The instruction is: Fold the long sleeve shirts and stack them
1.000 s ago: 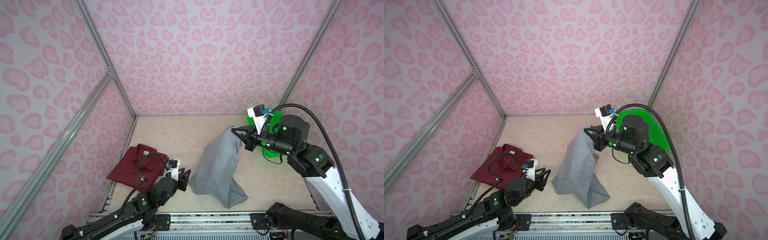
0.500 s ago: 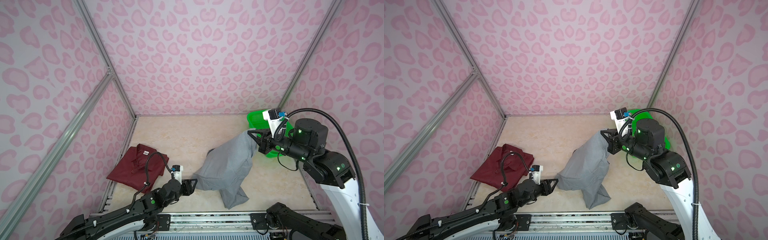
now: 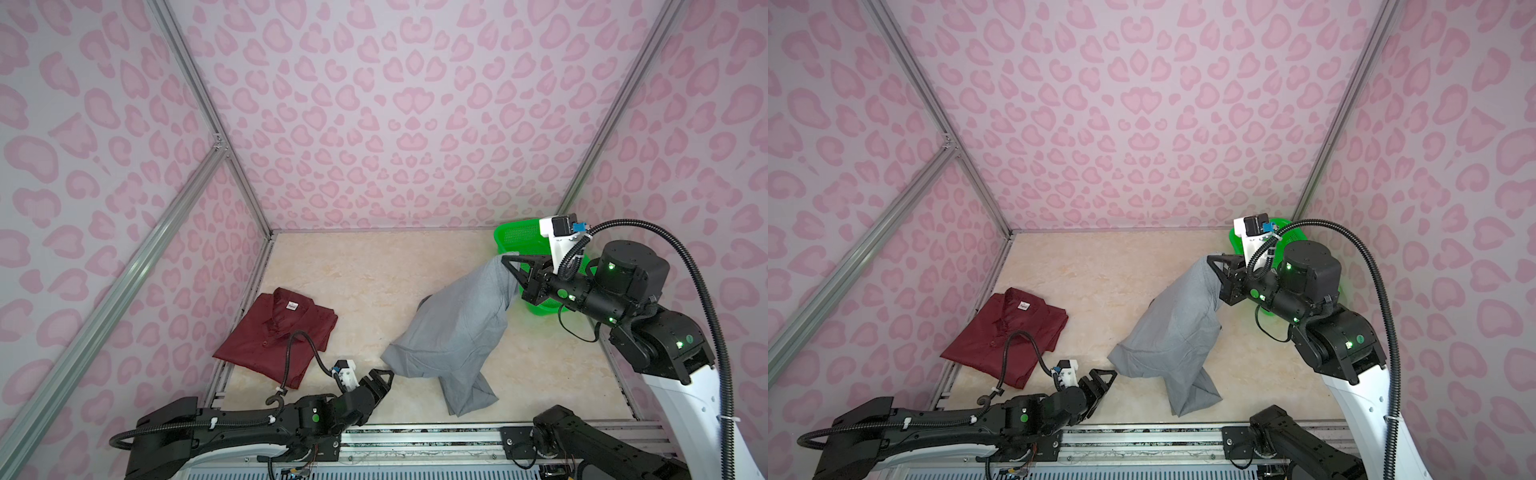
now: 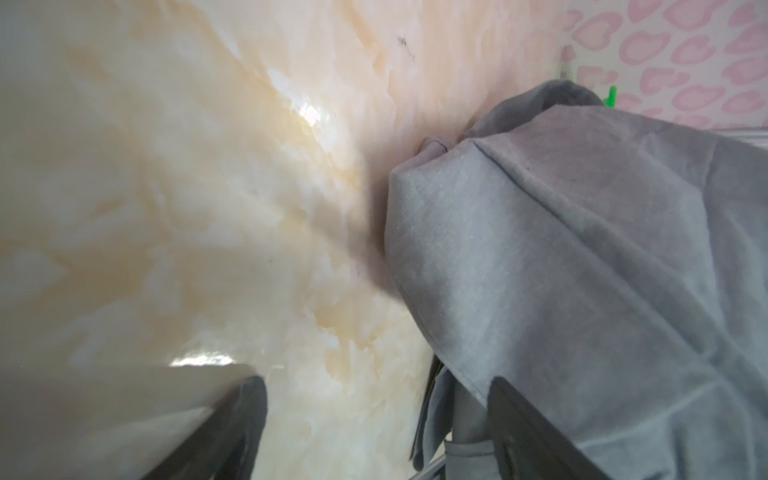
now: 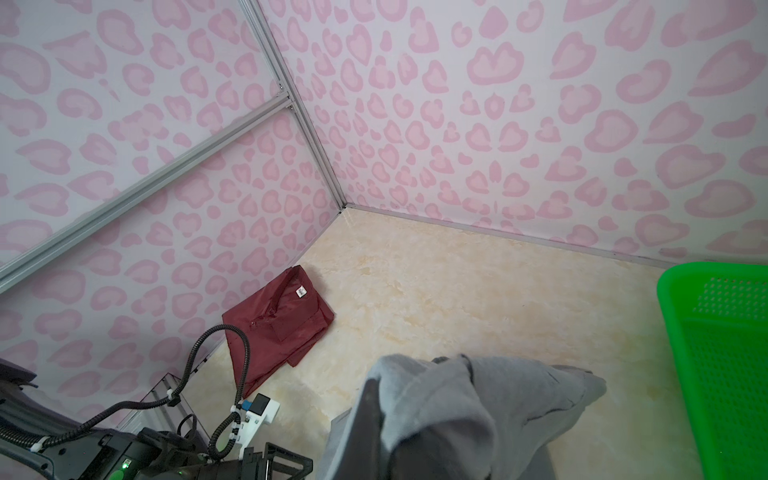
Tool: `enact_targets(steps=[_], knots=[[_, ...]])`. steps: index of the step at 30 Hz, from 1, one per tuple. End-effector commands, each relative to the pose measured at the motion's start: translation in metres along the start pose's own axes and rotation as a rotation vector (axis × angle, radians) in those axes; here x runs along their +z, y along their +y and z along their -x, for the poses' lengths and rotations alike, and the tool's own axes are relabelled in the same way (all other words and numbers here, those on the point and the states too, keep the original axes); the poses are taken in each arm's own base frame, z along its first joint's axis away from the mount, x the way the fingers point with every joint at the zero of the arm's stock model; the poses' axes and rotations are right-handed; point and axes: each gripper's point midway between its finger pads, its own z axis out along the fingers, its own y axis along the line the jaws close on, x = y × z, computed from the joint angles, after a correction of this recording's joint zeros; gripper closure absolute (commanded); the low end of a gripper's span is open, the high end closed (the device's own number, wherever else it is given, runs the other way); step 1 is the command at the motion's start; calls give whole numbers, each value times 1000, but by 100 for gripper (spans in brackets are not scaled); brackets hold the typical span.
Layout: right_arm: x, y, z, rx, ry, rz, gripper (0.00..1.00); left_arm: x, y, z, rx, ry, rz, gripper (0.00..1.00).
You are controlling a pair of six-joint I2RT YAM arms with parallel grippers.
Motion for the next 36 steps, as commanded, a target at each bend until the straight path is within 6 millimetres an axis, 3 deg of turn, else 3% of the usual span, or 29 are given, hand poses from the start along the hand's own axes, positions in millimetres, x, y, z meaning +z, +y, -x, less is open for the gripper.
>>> enact_targets(steps=[1,14,16,18,26,30,36], knots=[[-4,8,14,-1,-62,34,100,5,-21,3,-97,-52,-49,14],[-18,19,19,-6,-103,81,100,30,-48,-9,-193,-77,-129,18],[-13,16,9,3,-82,82,100,31,-57,-9,-181,-86,-143,21],[-14,18,10,5,-86,91,100,34,-62,-10,-187,-87,-156,26],[-24,27,15,9,-114,126,100,59,-86,-23,-221,5,-244,74],[-29,27,16,-1,-114,118,100,67,-85,-21,-251,31,-284,96],[-37,30,20,-1,-139,121,100,52,-89,14,-233,-22,-330,96]])
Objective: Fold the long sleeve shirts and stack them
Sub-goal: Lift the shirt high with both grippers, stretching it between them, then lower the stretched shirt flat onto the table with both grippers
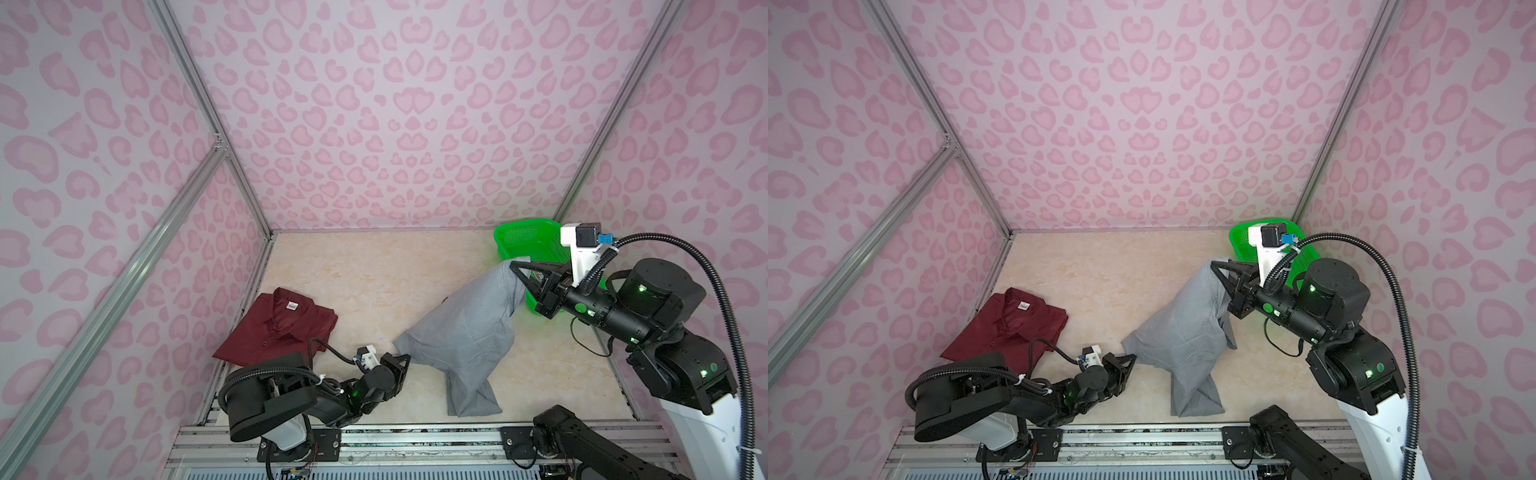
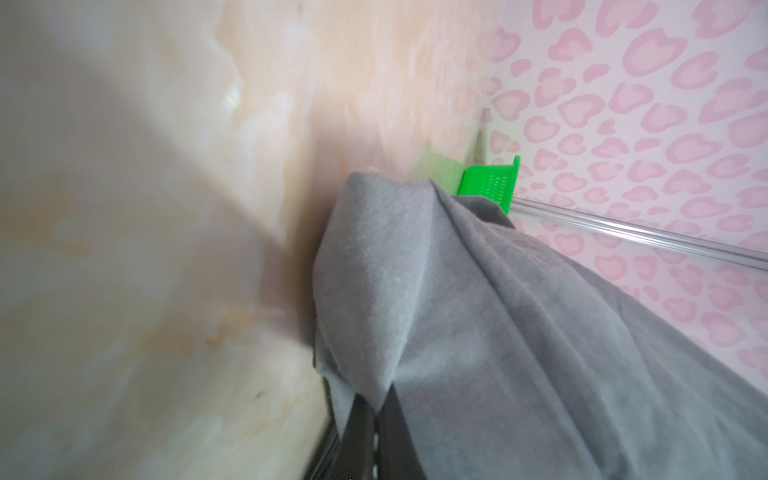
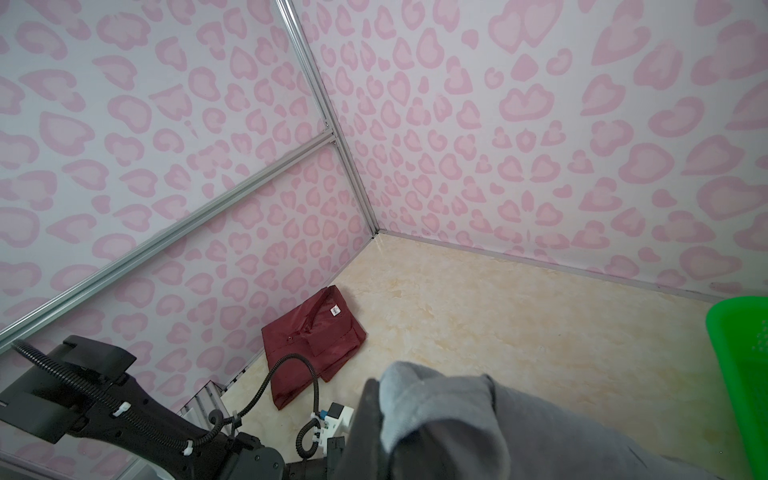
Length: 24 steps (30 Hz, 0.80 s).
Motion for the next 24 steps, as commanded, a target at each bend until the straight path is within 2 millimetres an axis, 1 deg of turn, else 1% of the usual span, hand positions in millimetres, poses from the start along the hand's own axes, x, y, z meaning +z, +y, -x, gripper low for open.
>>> enact_targets(steps=[1,2,3,4,5,6,8,9,11,12,13,15,17,18,19,20,21,22,23,24], knots=[[-3,5,11,-18,-43,13,100,-9,-39,5,52,16,-109,96],[-1,2,11,-23,-39,1,100,-10,-43,8,91,12,-90,96],[3,-2,10,-26,-34,-11,100,-11,-51,11,135,5,-78,96],[7,-4,10,-27,-29,-18,100,-14,-64,15,196,-9,-70,96],[12,-6,11,-30,-29,-19,100,-19,-78,20,257,-30,-63,96],[11,-4,22,-37,-52,-15,100,-25,-92,26,304,-51,-60,96],[20,-7,35,-39,-70,-18,100,-43,-133,48,429,-118,-59,96],[24,-9,43,-37,-82,-19,100,-51,-149,58,489,-152,-40,96],[35,-13,64,-26,-117,-9,100,-72,-198,79,623,-225,-47,96],[39,-16,78,-15,-141,-4,100,-83,-229,87,684,-255,-57,96],[42,-18,91,-3,-164,4,100,-89,-251,92,729,-271,-61,96],[48,-24,125,25,-222,29,100,-100,-304,101,854,-295,-80,96],[51,-33,155,58,-271,44,100,-107,-345,107,995,-334,-66,96],[52,-35,169,76,-294,65,100,-108,-357,112,1056,-360,-43,96],[52,-39,183,101,-321,91,100,-118,-379,116,1107,-411,-45,96],[52,-43,193,128,-338,108,100,-126,-394,117,1153,-448,-44,96],[52,-46,200,138,-351,116,100,-133,-404,120,1182,-482,-43,96],[55,-51,202,147,-348,116,100,-141,-410,123,1216,-525,-38,96],[59,-58,199,158,-338,104,100,-149,-413,128,1227,-568,-34,96],[64,-65,192,175,-320,93,100,-153,-411,130,1243,-589,-33,96]])
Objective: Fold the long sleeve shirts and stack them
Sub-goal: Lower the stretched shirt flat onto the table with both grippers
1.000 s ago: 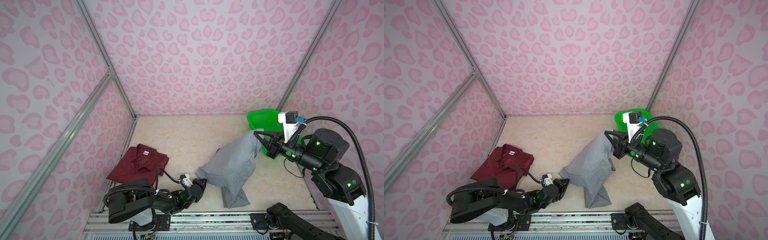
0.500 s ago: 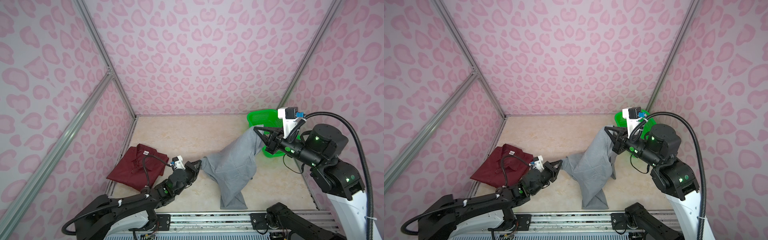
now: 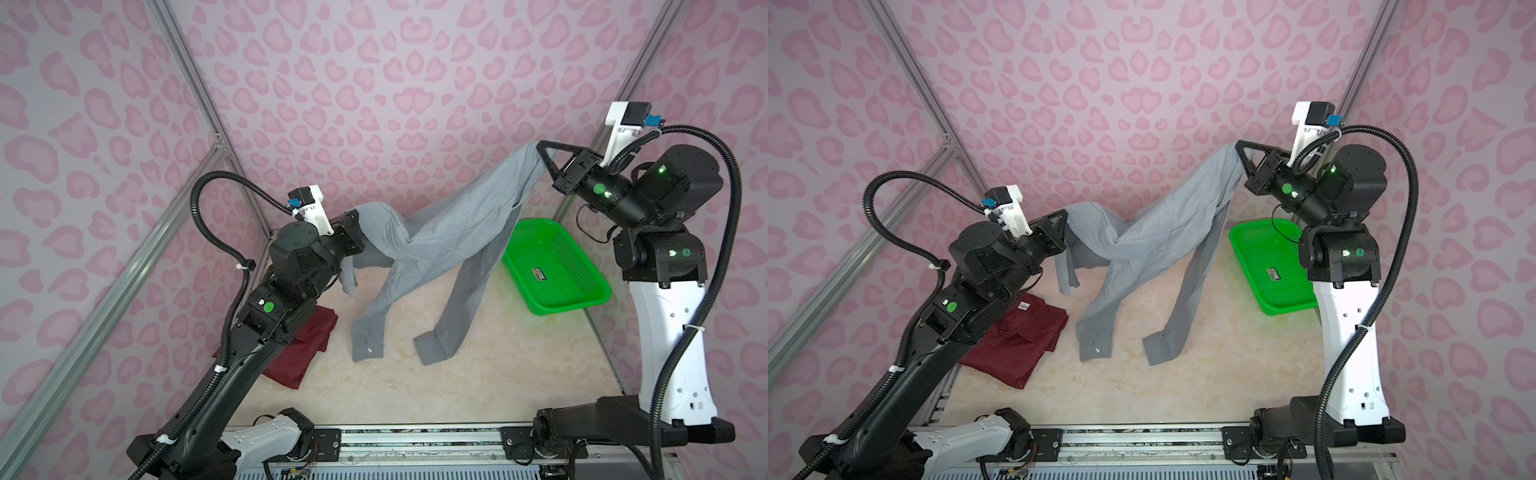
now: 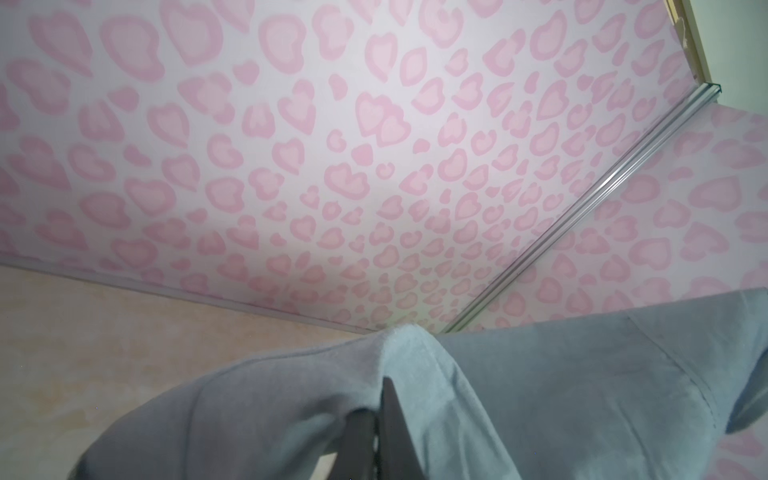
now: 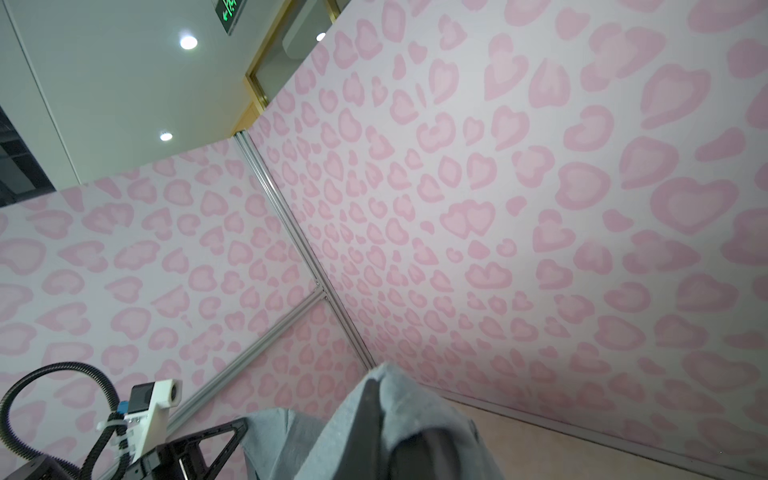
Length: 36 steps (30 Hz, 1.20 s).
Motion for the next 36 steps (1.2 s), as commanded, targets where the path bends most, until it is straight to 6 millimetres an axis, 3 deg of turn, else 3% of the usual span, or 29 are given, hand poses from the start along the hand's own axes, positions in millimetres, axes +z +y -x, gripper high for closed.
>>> enact_targets(steps=[1,4,10,14,16,18,22,25,28,31,32,34,36], knots=[[7,-4,-12,80,32,54,100,-10,21,-4,242,-4,80,96],[10,-43,-53,155,84,-21,100,-9,48,-48,270,66,118,96],[4,-138,-165,283,245,-264,100,-14,124,-174,218,239,241,96],[-5,-193,-222,327,315,-429,99,-21,139,-247,238,347,269,96],[-8,-210,-239,335,344,-487,92,-24,142,-268,245,383,289,96],[-11,-222,-251,333,388,-537,76,-26,143,-280,219,408,287,96],[-24,-222,-249,329,397,-603,46,-26,147,-291,194,449,316,96],[-35,-191,-235,276,363,-572,31,-21,143,-292,185,496,339,96],[-51,-166,-238,215,364,-567,26,-14,136,-291,152,558,361,96],[-80,-160,-236,173,338,-627,25,-8,130,-291,110,602,365,96],[-91,-155,-233,122,329,-655,21,-7,129,-292,99,616,365,96],[-105,-133,-235,4,345,-685,19,-6,127,-294,83,633,366,96],[-105,-91,-259,74,379,-550,19,-5,127,-296,76,649,366,96]])
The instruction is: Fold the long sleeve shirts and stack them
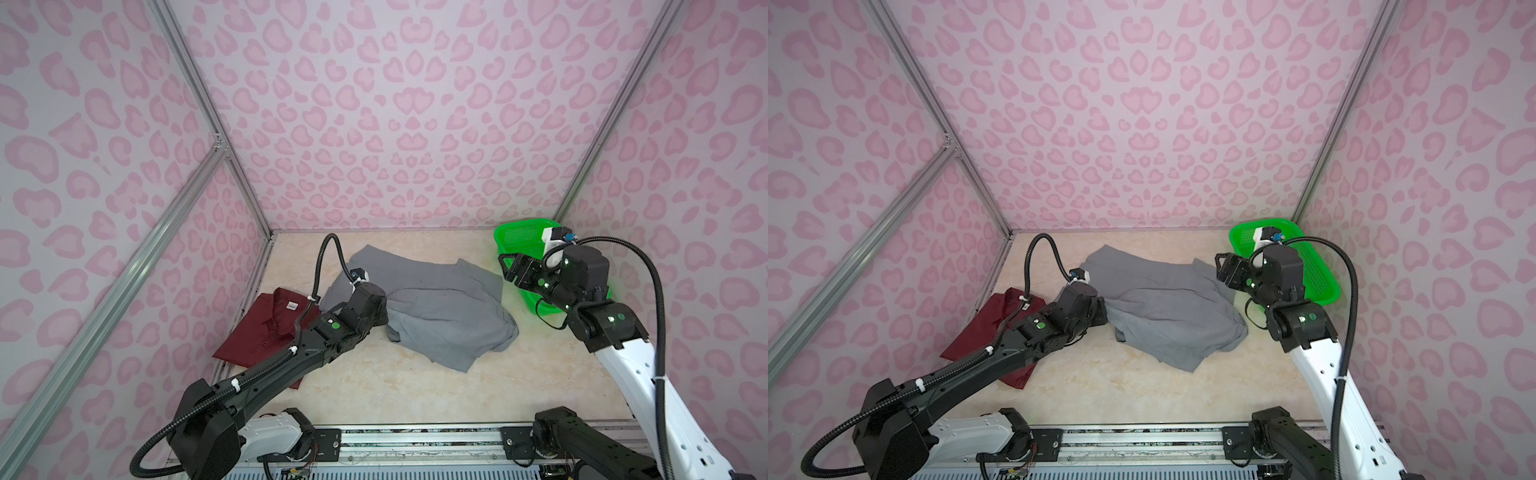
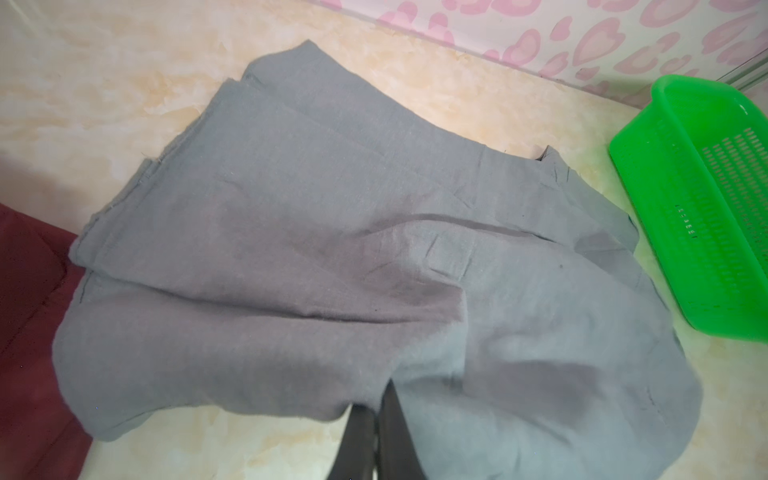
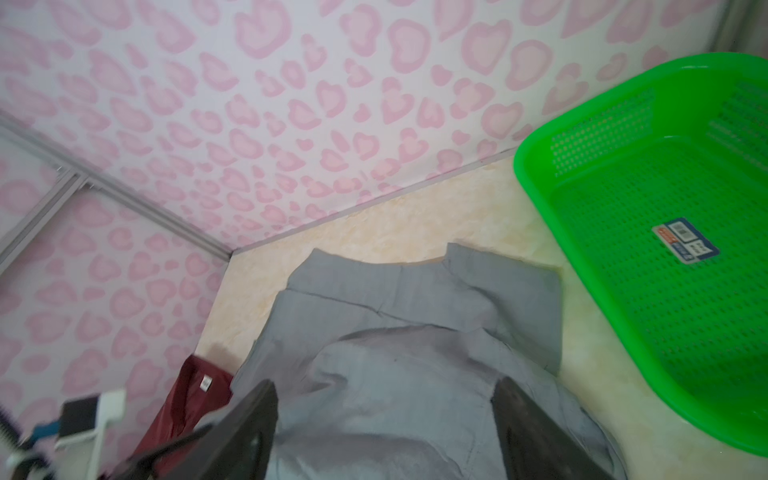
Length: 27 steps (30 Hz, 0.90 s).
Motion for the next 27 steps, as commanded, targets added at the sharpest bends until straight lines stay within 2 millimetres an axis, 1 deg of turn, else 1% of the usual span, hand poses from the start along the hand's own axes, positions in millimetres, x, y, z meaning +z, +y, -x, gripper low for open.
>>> enact_targets(steps=[1,3,5,7,9,11,14,17,19,22,25,27], knots=[[-13,19,-46,16,60,56,20,0,-1,-6,-26,56,0,96],[-12,52,-99,53,120,163,21,1,0,-4,-32,66,7,96],[-15,83,-138,5,120,230,23,1,-4,-2,-40,75,-2,96],[-10,117,-178,-126,160,297,24,0,-9,3,-50,83,-9,96],[2,145,-218,-263,272,344,26,-2,-16,10,-52,88,-22,96],[15,162,-254,-421,324,362,26,-7,-22,19,-57,82,-31,96],[32,176,-299,-610,386,370,26,-17,-26,32,-64,63,-35,96],[50,179,-331,-769,430,348,26,-21,-27,40,-80,60,-47,96],[67,172,-343,-873,411,278,25,-21,-28,41,-77,70,-53,96],[90,161,-352,-961,361,180,24,-20,-27,40,-71,81,-48,96],[107,151,-361,-1026,342,124,23,-19,-23,37,-70,90,-46,96],[120,142,-360,-1055,321,70,23,-18,-22,36,-67,97,-44,96]])
